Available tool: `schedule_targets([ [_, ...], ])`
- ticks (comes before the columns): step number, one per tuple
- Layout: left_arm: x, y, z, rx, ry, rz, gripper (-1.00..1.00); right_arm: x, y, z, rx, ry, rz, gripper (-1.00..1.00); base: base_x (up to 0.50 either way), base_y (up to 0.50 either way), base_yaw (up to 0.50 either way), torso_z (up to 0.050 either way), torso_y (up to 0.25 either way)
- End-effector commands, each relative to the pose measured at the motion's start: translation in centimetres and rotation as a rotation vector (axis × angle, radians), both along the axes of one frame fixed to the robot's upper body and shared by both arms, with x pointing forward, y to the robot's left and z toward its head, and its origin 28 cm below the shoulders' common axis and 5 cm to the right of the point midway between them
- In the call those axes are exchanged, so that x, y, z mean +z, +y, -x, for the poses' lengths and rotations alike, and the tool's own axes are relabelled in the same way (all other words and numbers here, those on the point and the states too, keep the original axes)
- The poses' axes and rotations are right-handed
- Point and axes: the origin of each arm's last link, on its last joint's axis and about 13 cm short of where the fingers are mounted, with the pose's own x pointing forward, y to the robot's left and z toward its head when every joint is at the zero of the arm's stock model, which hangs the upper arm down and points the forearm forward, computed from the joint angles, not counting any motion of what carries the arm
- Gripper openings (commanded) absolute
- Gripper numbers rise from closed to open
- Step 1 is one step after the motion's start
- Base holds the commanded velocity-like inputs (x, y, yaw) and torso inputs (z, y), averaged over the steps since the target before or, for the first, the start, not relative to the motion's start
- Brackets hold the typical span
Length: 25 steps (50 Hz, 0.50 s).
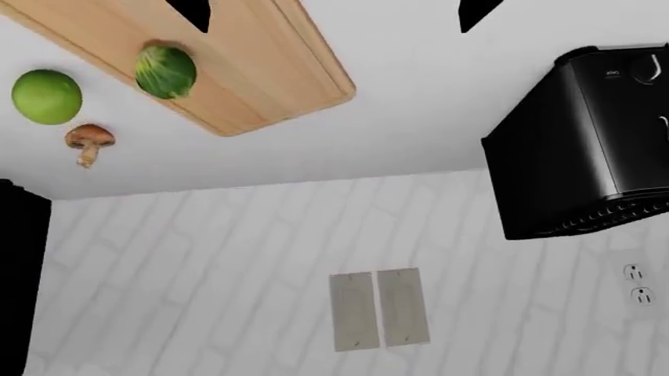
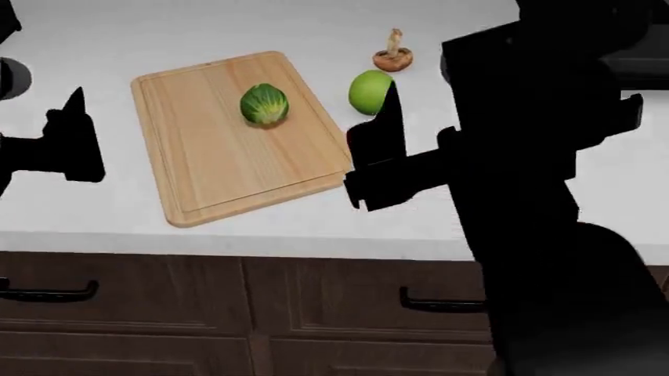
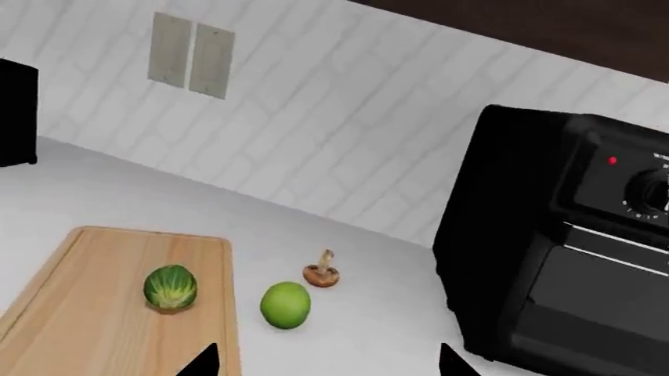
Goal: Clear the non-vegetable object off the cutting board and place the vegetables onto it.
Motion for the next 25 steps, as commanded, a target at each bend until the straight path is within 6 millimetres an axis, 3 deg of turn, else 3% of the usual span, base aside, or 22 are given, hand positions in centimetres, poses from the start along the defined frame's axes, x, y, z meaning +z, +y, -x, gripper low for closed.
schedule_targets([
  [1,6.7,0.7,-3.0,-0.057,0.018,0.060,1.00,6.0,-0.1,-2.5,0.073,0.005,-0.040,1.00,0.00,0.00,0.00,0.000,0.000],
  [8,7.8,0.6,-3.5,-0.060,0.008,0.064,1.00,6.1,-0.2,-3.5,0.082,0.013,-0.061,1.00,0.45,0.00,0.00,0.000,0.000],
  [25,8.5,0.8,-2.7,-0.062,-0.007,0.085,1.00,6.4,-0.1,-2.9,0.085,0.013,-0.028,1.00,0.50,-0.09,0.00,0.000,0.000],
])
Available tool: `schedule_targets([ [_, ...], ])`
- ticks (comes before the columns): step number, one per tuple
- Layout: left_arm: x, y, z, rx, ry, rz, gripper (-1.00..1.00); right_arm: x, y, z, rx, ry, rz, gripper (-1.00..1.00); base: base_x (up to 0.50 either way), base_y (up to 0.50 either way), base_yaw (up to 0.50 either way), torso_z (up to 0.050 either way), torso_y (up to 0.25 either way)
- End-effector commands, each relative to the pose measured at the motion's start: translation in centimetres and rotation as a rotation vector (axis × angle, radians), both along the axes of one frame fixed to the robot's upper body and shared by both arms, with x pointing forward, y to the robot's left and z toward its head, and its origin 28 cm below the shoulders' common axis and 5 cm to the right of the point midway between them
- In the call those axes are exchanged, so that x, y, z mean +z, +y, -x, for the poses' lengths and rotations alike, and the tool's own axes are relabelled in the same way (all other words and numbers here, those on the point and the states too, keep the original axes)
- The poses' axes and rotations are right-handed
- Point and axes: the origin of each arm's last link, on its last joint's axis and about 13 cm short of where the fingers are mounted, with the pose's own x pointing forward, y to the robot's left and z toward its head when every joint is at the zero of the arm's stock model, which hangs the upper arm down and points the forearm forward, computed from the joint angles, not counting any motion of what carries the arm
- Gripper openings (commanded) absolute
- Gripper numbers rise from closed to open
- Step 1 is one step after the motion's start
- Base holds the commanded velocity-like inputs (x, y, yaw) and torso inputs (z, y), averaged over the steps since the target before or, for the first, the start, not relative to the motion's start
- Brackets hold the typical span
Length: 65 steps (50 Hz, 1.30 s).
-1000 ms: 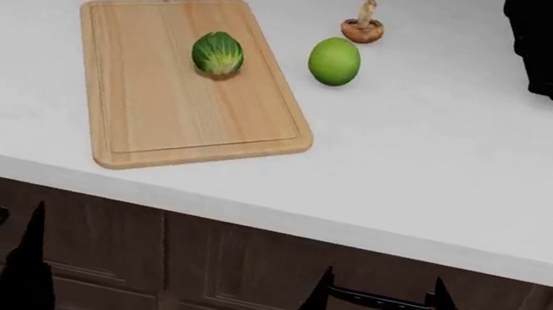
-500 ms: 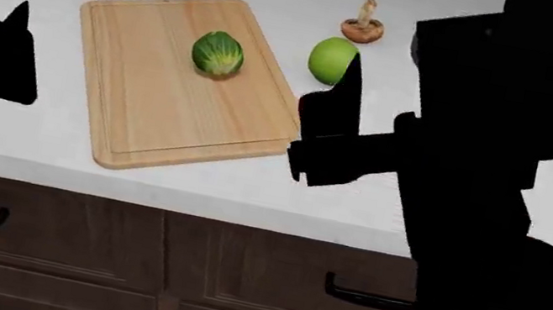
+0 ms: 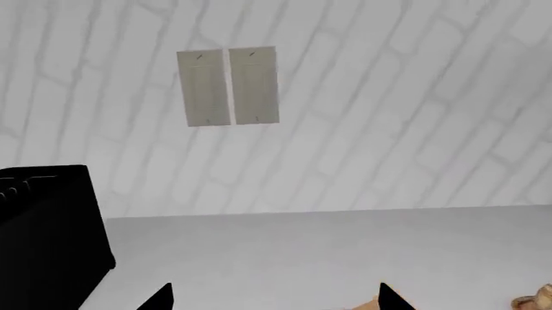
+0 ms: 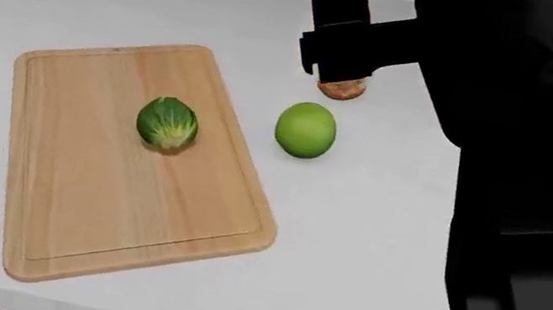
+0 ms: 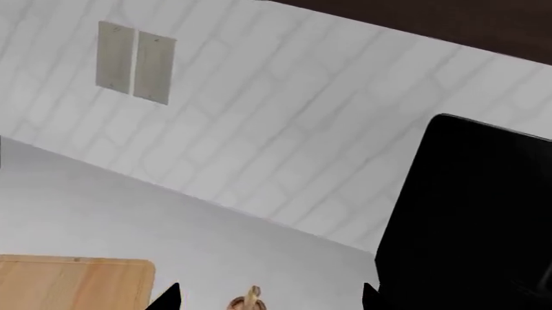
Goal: Clear the non-vegetable object off the cutting board and place the vegetables onto it.
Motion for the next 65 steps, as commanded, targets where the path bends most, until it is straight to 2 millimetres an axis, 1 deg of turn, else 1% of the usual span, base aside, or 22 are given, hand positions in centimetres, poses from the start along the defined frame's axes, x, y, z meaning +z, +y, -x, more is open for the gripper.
schedule_targets([
  [1,1.2,-0.1,0.1,-0.066,-0.024,0.052,1.00,0.6,0.2,0.0,0.021,-0.012,-0.012,1.00,0.50,-0.18,0.00,0.000,0.000],
  [4,1.5,0.0,0.2,-0.068,-0.031,0.062,1.00,0.6,0.4,0.0,0.025,-0.012,0.014,1.00,0.50,-0.15,0.00,0.000,0.000],
  [7,1.4,0.2,0.2,-0.067,-0.031,0.065,1.00,1.0,0.5,0.2,0.029,-0.018,0.022,1.00,0.50,-0.03,0.00,0.000,0.000],
  [10,1.1,0.4,0.2,-0.063,-0.027,0.067,1.00,0.5,0.6,0.1,0.030,-0.008,0.024,1.00,0.50,0.00,0.00,0.000,0.005],
  [14,0.9,0.6,-0.1,-0.060,-0.025,0.067,1.00,0.5,0.7,0.1,0.033,-0.005,0.031,1.00,0.50,0.00,0.00,0.000,0.000],
  [31,0.9,0.6,0.2,-0.057,-0.032,0.064,1.00,-0.4,0.8,0.2,0.038,0.013,0.062,1.00,0.50,0.00,0.00,0.000,0.001],
  [52,1.1,1.0,0.4,-0.048,-0.042,0.073,1.00,-1.0,1.0,0.4,0.048,0.032,0.084,1.00,0.50,0.16,0.00,0.000,0.001],
  [54,1.1,1.0,0.4,-0.048,-0.042,0.073,1.00,-1.1,1.1,0.5,0.049,0.029,0.105,1.00,0.50,0.18,0.00,0.000,0.000],
  [56,1.0,1.0,0.4,-0.048,-0.041,0.073,1.00,-1.1,1.0,0.5,0.056,0.043,0.055,1.00,0.50,0.18,0.00,0.000,0.000],
  [58,1.0,0.9,0.4,-0.048,-0.040,0.072,1.00,-1.1,1.0,0.6,0.054,0.041,0.056,1.00,0.42,0.10,0.00,0.000,0.000],
  [62,1.1,0.9,0.3,-0.049,-0.041,0.070,1.00,-0.9,1.2,1.3,0.095,0.049,0.039,1.00,0.00,0.00,0.00,0.000,0.000],
  [65,0.9,0.9,0.3,-0.050,-0.037,0.069,1.00,-0.9,1.5,1.8,0.159,0.062,0.023,1.00,0.00,0.00,0.00,0.000,0.000],
])
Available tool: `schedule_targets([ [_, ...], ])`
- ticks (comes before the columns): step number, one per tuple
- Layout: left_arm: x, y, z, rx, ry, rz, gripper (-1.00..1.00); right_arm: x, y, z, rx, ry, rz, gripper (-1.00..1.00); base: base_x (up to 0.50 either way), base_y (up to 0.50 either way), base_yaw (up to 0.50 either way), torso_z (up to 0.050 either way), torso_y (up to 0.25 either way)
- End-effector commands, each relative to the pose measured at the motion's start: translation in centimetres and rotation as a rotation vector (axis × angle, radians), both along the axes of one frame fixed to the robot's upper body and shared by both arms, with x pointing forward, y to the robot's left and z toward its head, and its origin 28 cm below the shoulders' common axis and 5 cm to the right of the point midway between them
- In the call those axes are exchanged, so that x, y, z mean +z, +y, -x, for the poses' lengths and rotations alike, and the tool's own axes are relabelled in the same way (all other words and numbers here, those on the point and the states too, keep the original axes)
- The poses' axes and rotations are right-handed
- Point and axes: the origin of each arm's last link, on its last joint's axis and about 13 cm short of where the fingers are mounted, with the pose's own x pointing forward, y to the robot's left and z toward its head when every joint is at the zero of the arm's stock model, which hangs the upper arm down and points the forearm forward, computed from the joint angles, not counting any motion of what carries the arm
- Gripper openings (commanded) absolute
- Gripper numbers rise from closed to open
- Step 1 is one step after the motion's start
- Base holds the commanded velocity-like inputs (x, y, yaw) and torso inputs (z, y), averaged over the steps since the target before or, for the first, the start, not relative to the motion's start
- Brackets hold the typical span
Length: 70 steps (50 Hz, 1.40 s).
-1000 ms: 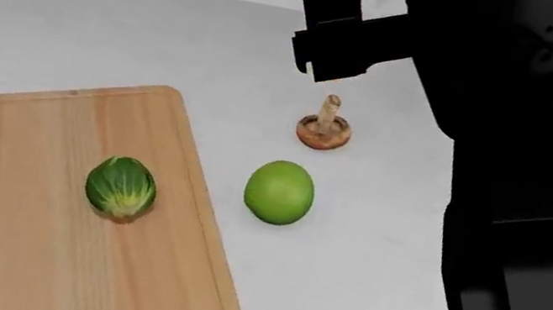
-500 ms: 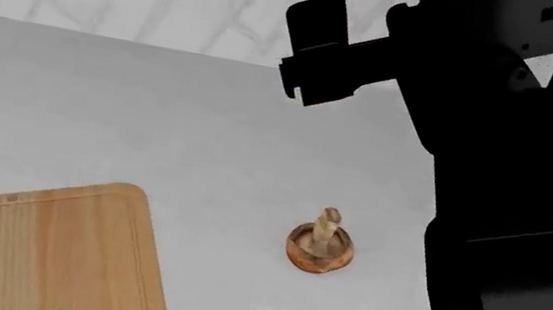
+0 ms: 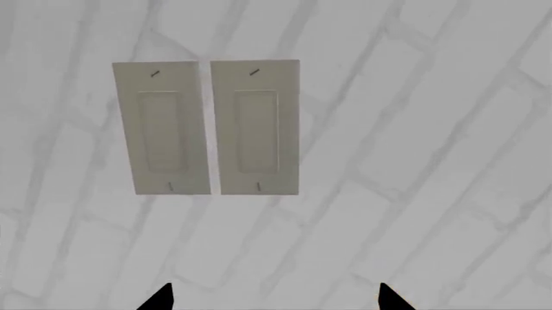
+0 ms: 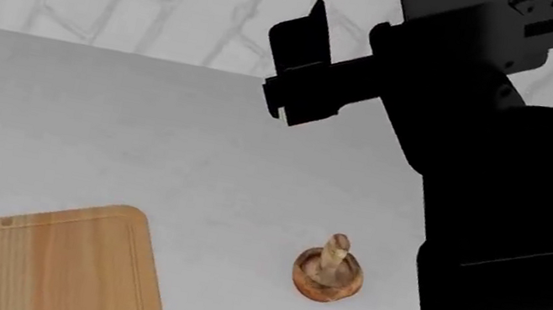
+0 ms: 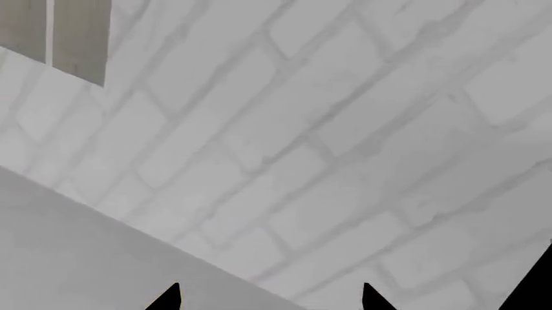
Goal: Clear the non-vegetable object off the cutting board and place the vegetables onto it.
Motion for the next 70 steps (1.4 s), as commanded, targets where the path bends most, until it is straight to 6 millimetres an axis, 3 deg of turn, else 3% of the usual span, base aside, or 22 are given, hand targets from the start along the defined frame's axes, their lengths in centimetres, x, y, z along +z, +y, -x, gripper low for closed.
schedule_targets([
  [1,-0.1,-0.3,-0.1,-0.061,-0.018,0.033,1.00,-0.1,0.6,1.4,0.128,0.027,-0.060,1.00,0.00,0.00,0.00,0.000,0.000],
  [19,0.3,-0.5,-0.2,-0.071,-0.019,0.029,1.00,-0.3,2.8,7.7,0.373,0.220,0.007,1.00,0.00,0.00,0.00,0.000,0.000],
  [41,0.2,-0.6,-0.1,-0.072,-0.018,0.017,1.00,-1.5,4.0,12.2,0.507,0.415,0.060,1.00,0.00,0.00,0.00,0.000,0.000],
  [49,0.2,-0.6,0.0,-0.071,-0.020,0.017,1.00,-2.6,4.3,12.9,0.564,0.477,0.073,1.00,0.00,0.00,0.00,0.000,0.000],
  [70,0.0,-0.5,-0.1,-0.068,-0.016,0.015,1.00,-4.9,5.2,12.6,0.615,0.563,0.107,1.00,0.00,0.00,0.00,0.000,0.000],
])
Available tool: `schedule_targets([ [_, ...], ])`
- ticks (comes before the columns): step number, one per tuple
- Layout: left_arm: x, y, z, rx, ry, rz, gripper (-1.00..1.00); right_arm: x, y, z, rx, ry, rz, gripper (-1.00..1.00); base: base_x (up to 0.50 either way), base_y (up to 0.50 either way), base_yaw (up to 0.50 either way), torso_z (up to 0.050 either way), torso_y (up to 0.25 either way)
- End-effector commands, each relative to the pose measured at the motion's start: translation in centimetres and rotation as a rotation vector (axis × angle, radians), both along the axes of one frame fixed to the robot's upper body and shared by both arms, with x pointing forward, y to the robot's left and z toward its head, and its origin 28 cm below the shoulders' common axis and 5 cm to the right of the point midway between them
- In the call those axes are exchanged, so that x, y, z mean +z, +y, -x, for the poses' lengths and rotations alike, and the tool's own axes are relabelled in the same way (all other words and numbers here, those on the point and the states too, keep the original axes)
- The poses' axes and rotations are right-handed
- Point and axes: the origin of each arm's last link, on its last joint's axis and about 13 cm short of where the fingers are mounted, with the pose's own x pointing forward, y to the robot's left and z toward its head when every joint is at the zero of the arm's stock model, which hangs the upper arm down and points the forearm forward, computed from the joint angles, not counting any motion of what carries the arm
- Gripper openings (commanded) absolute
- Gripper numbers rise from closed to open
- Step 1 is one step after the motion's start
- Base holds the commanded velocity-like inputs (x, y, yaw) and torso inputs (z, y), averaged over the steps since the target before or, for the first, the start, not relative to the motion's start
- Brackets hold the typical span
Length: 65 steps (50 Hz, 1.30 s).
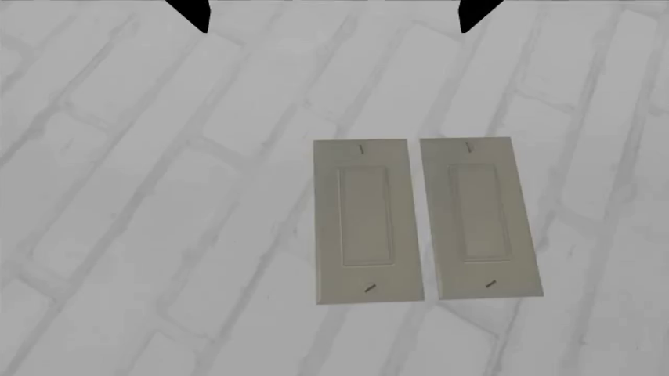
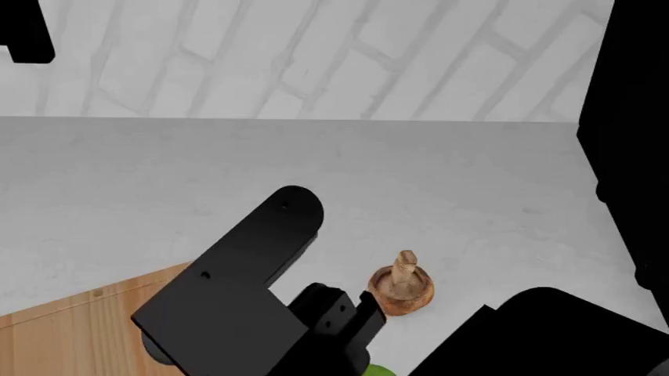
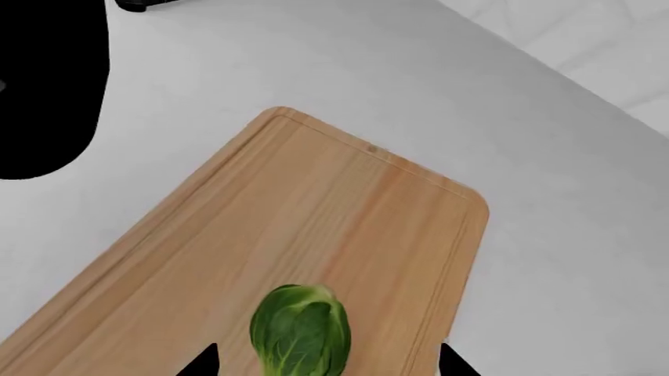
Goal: Clear the non-vegetable object off the cutting board and place the vegetables onto it.
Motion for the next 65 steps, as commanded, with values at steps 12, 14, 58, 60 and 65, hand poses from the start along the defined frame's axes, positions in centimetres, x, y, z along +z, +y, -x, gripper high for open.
schedule_targets([
  [12,0.0,-0.1,-0.1,-0.055,-0.019,0.038,1.00,-2.8,1.4,-1.2,0.063,0.056,-0.012,1.00,0.00,0.00,0.00,0.000,0.000],
  [14,-0.1,-0.1,-0.1,-0.055,-0.018,0.038,1.00,-2.9,1.4,-1.4,0.060,0.057,-0.011,1.00,0.00,0.00,0.00,0.000,0.000],
  [58,-0.4,-0.3,-0.2,-0.062,-0.013,0.042,1.00,-6.6,3.1,-4.2,0.103,0.119,0.006,1.00,0.00,0.00,0.00,0.000,0.000],
  [60,-0.4,-0.3,-0.2,-0.062,-0.013,0.043,1.00,-6.8,3.1,-4.3,0.105,0.119,0.012,1.00,0.00,0.00,0.00,0.000,0.000],
  [65,-0.3,-0.2,-0.2,-0.060,-0.015,0.041,1.00,-7.3,3.4,-4.1,0.121,0.139,0.015,1.00,0.00,0.00,0.00,0.000,0.000],
])
